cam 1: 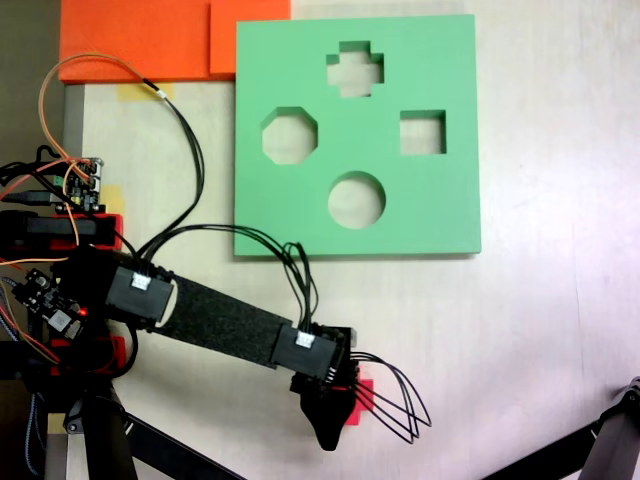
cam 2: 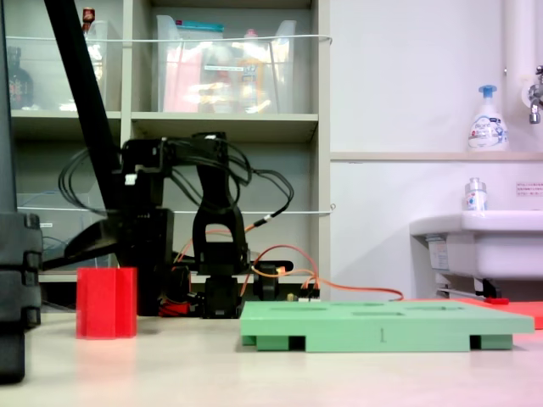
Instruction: Put the cross columnar block into the corresponding hole
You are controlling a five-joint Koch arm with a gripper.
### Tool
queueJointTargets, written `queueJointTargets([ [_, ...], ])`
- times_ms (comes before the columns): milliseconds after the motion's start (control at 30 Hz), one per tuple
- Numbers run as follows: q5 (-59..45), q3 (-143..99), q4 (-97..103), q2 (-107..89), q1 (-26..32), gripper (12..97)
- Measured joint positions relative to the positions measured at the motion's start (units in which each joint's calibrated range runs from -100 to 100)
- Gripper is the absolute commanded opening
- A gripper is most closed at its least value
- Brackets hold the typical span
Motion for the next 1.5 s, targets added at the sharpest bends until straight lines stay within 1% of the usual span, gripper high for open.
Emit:
queueJointTargets([
  [600,-1.03,1.76,0.88,12.18,-0.54,88.6],
  [633,-1.03,1.86,0.88,12.59,-0.49,85.6],
  [700,-0.98,2.74,0.98,12.86,-0.39,64.4],
  [733,-0.98,3.14,0.98,12.86,-0.34,57.7],
  [767,-0.93,3.53,0.98,12.72,-0.34,52.8],
  [833,-1.03,3.72,0.59,12.04,-0.29,47.5],
  [967,-1.07,3.82,0.88,12.18,0.00,45.7],
  [1200,-0.34,2.94,0.00,10.94,0.63,45.7],
  [1500,3.57,-0.78,-3.82,-6.29,4.49,45.6],
])
